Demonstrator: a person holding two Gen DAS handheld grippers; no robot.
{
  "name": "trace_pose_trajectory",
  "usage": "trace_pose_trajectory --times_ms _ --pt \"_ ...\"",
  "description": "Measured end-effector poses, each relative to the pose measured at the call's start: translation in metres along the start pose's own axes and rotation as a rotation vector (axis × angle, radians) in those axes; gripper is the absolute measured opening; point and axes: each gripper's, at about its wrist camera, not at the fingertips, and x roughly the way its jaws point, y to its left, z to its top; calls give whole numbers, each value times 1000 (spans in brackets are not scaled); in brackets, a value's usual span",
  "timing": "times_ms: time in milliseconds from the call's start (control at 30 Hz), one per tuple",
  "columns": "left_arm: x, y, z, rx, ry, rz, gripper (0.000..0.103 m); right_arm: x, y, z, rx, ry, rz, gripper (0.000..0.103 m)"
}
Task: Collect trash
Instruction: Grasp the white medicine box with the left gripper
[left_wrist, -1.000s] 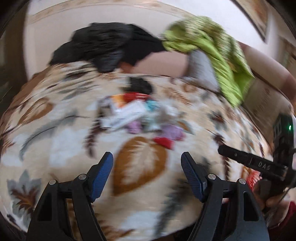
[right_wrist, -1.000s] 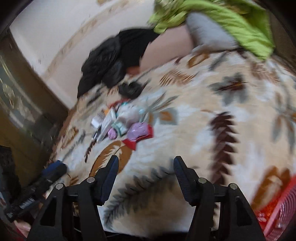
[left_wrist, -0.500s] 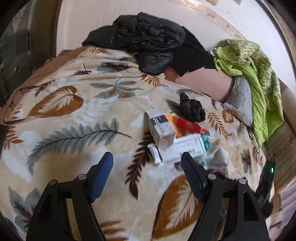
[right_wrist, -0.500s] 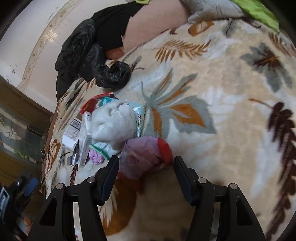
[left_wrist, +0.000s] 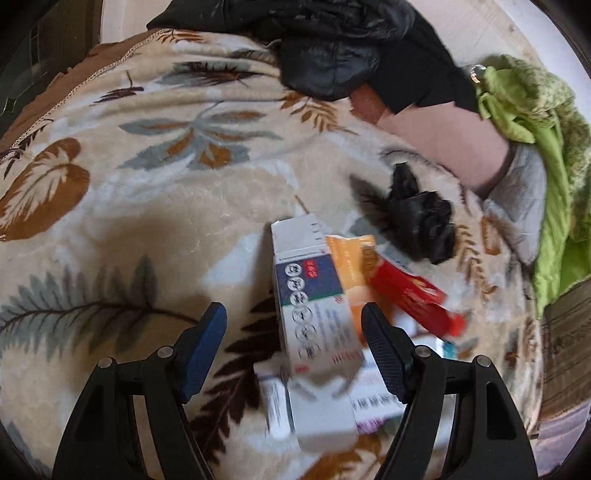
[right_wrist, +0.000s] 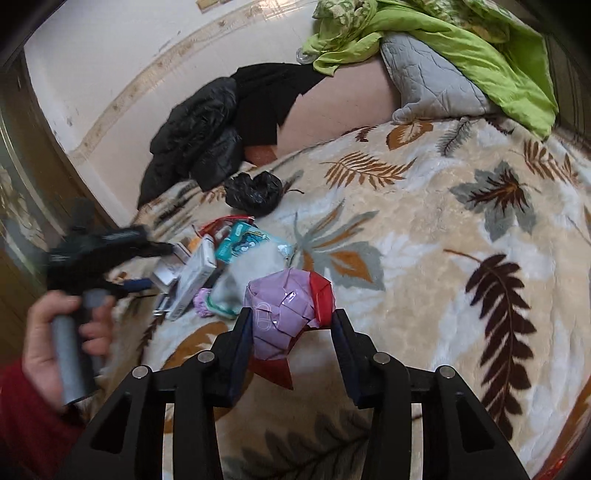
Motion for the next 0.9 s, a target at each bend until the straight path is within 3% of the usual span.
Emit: trace_pose_trajectory --times_ms 67,200,333,467,633,800,900 --pt "7 2 -2 2 13 0 33 0 0 0 2 2 12 46" --pt "-5 9 -14 9 -19 -21 33 -4 2 -1 -4 -8 21 46" --pt "-42 9 -36 73 -110 -29 33 -18 6 -6 -28 -33 27 46" --pt "-83 -3 -77 168 -185 -64 33 -41 12 -16 -71 -57 22 46" --pt "-126 -26 -151 309 -267 -77 33 -69 23 -31 -155 -83 12 46" --pt "-139 -42 -208 407 -331 -39 33 -83 22 -44 -175 -91 -11 46" --pt "-135 -45 -223 441 -343 -15 33 -82 18 -44 -159 -78 -23 46"
